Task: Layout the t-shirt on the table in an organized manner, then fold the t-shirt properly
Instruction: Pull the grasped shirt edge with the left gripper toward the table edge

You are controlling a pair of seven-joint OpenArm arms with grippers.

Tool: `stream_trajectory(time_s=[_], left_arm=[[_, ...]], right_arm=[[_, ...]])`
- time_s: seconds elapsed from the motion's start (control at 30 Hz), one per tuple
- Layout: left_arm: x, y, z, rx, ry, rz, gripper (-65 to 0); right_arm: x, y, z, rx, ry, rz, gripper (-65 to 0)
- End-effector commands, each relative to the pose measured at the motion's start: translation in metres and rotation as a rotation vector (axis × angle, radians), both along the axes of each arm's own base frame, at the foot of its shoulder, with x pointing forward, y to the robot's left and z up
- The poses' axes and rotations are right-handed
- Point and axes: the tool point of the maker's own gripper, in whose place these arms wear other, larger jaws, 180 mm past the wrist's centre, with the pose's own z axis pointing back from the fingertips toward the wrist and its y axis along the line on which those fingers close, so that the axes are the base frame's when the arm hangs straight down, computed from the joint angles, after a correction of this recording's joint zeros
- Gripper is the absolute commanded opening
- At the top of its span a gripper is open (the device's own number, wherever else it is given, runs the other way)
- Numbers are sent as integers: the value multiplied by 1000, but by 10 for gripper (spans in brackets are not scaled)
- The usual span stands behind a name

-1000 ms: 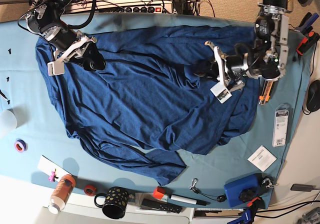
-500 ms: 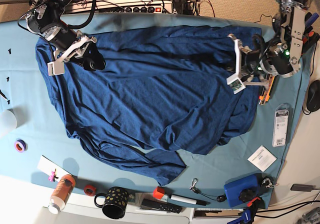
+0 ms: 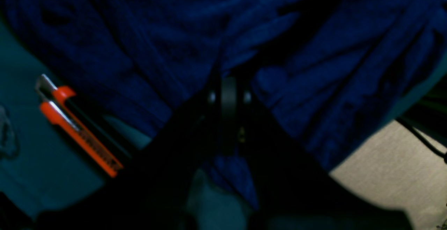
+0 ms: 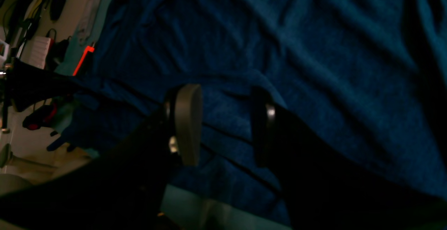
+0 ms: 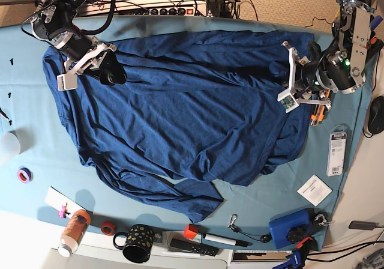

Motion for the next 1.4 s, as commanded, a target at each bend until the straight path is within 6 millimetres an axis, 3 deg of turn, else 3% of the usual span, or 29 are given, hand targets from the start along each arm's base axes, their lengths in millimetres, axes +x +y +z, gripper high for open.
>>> stream_trajectory(time_s=[0.0,0.3,0.63,1.03,1.1,1.23,1.37], left_arm=[[4,-1,12,-1,-31,-21,-650],[-13,-29,44,-44,-81,-117,-650],[-45,-32,27,-47,-4,-147,-650],[-20,-8,28,68,-114,-36,-624],[-20,-8,27,68,-112,-35,-560],[-22,-7,25,40,-99,36,-298],[-27,-9,22,18,-88,53,-281]], right_arm=[[6,-2,11,-7,-45,-2,-418],[5,-3,10,-15,-40,-5,-418],[5,-3,10,-14,-40,-5,-418],[5,-3,9,-15,-37,-3,-418],[5,-3,9,-16,-37,-3,-418],[5,-3,9,-16,-37,-3,-418],[5,-3,9,-16,-37,-3,-418]])
